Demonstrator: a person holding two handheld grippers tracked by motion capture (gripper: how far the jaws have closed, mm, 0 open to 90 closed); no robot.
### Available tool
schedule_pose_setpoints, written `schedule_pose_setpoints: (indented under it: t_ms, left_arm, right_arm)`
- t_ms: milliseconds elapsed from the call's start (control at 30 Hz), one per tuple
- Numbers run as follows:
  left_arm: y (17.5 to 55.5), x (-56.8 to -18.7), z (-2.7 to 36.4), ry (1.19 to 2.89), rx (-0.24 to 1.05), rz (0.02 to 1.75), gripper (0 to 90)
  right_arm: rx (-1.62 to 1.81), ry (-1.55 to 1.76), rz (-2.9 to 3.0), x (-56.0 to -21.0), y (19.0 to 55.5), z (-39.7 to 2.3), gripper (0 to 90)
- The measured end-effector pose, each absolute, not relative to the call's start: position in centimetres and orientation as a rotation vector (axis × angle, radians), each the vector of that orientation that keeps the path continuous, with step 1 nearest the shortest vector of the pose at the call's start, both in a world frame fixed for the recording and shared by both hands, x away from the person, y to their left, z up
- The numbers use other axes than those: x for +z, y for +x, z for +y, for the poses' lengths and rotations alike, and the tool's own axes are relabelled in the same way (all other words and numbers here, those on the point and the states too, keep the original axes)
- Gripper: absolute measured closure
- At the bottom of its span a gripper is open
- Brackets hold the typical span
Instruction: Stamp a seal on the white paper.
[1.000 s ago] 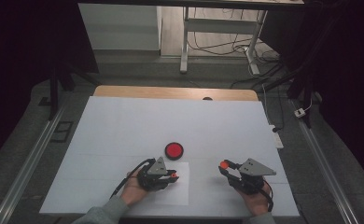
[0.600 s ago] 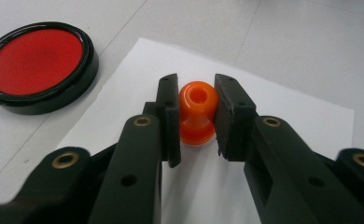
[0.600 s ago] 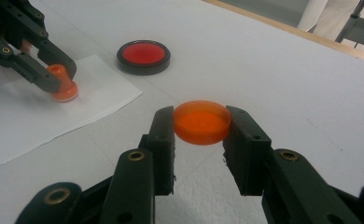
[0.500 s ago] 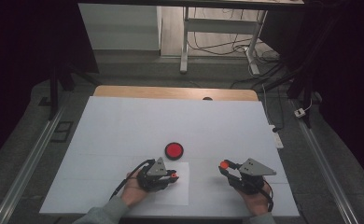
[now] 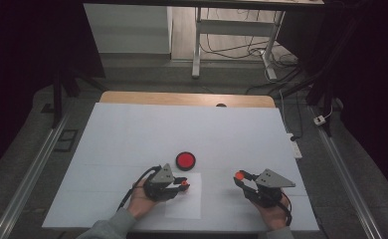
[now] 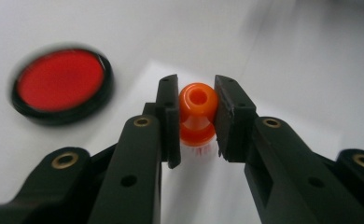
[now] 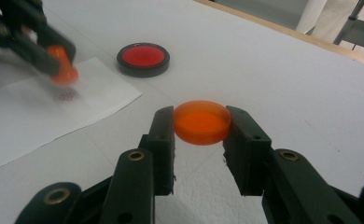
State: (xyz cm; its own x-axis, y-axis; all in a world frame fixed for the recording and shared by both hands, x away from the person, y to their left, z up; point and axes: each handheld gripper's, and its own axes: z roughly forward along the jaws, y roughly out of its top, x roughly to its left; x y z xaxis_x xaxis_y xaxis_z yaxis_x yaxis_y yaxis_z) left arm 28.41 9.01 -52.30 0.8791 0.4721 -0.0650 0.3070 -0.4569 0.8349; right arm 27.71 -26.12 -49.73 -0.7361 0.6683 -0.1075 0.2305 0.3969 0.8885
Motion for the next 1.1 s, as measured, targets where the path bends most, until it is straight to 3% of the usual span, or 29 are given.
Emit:
schedule_pose_setpoints:
  t_ms: [400, 1100]
  left_arm:
    - [28.3, -51.4, 9.3, 2.026, 0.158, 0.578, 72.7]
    - [27.9, -49.0, 10.5, 1.960, 0.175, 0.581, 72.6]
  right_arm:
    - [1.295, 0.769, 2.209, -49.8, 27.8, -26.1, 64.0]
    - [1.296, 0.768, 2.217, -49.8, 27.8, -26.0, 64.0]
